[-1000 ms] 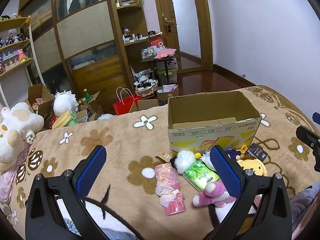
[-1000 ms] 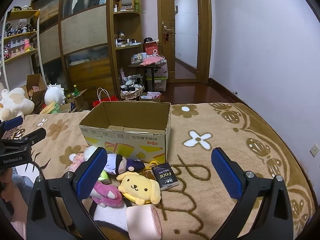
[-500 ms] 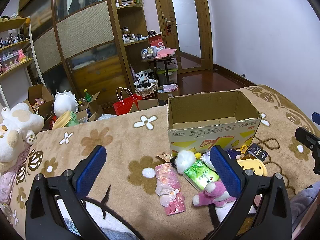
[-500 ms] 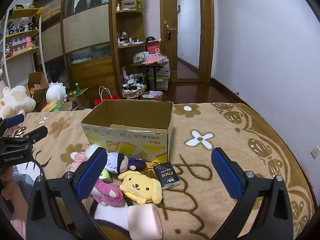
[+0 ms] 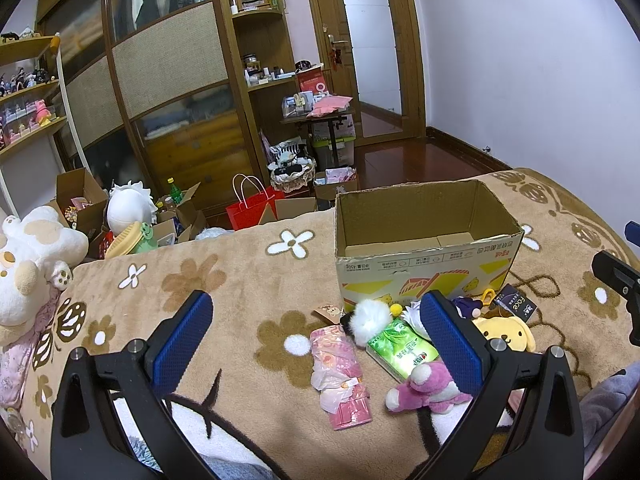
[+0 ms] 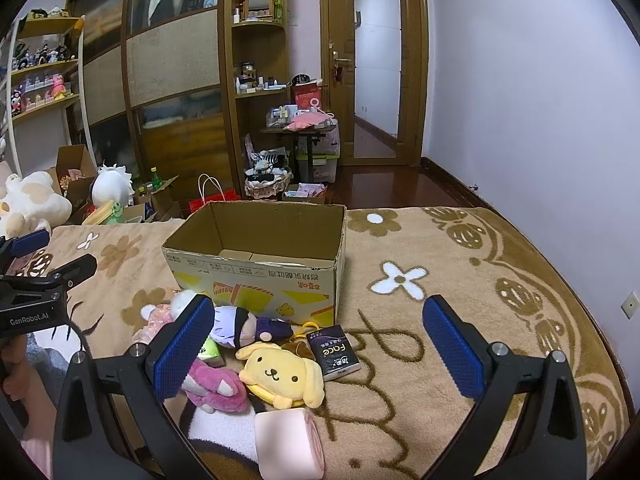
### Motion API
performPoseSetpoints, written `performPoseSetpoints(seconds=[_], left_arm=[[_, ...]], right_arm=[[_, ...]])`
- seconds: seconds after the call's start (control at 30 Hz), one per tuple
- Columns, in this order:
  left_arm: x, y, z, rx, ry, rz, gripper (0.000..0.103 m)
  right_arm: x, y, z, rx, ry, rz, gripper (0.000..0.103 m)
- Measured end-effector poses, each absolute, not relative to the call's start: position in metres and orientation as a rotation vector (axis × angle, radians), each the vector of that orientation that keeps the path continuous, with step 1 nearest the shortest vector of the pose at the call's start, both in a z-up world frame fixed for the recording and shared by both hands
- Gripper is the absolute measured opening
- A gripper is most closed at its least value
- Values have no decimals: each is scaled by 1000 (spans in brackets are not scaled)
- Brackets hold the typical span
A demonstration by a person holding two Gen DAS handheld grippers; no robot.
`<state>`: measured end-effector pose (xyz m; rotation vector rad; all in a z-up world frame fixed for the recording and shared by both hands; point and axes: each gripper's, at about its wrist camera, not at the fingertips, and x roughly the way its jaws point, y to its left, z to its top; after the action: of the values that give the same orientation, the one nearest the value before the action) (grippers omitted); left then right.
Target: Organize soft objects
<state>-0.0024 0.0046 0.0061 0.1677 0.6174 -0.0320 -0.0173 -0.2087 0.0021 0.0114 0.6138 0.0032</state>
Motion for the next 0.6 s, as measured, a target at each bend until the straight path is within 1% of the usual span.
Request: performPoseSetpoints(seconds=[0.6], left_arm=[[-3, 5, 6, 170, 620, -32, 102]], right_arm=[[-18, -210, 5, 8, 609, 0, 103]])
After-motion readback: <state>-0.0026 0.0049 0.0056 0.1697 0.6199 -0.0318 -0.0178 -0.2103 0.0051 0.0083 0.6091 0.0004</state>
